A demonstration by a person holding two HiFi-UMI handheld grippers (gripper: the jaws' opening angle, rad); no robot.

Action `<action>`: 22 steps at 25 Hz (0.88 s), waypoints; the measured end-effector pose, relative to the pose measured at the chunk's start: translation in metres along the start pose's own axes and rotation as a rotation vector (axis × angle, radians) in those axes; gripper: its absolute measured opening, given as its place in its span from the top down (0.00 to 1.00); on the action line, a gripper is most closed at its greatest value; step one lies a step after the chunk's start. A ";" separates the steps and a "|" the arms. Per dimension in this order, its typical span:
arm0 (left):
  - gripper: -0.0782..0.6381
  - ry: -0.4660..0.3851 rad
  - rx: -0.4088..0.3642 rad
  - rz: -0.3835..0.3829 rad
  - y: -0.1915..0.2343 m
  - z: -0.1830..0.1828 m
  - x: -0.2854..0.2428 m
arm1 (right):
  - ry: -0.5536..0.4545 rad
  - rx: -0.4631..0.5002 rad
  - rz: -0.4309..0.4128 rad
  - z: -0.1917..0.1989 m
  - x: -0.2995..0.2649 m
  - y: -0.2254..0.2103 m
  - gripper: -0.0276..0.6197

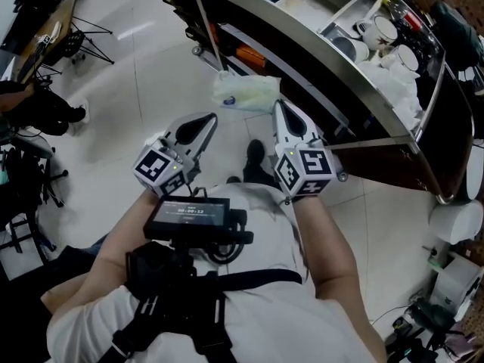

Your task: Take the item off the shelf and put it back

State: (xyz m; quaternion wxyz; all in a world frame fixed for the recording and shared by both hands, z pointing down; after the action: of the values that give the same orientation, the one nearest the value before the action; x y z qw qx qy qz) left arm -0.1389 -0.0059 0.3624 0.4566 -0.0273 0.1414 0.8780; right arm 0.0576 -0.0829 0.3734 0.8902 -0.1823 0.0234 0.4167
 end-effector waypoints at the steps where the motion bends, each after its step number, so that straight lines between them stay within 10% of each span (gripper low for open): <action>1: 0.88 0.004 0.001 0.002 0.002 0.000 -0.003 | 0.004 -0.002 0.004 0.001 -0.003 -0.003 0.95; 22: 0.88 0.124 -0.012 0.166 0.021 0.020 -0.123 | 0.064 -0.090 0.219 0.036 -0.024 -0.123 0.95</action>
State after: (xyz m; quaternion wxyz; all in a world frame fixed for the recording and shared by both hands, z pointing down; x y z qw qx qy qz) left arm -0.0826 -0.1092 0.4080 0.3725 -0.0725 0.1660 0.9102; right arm 0.1303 -0.1595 0.4494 0.8291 -0.2316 0.0527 0.5061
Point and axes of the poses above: the fingertips, and each gripper's own axes: x backward along the fingers, y to its left, z out of its underside, the point moved 6 cm from there along x, backward along the fingers
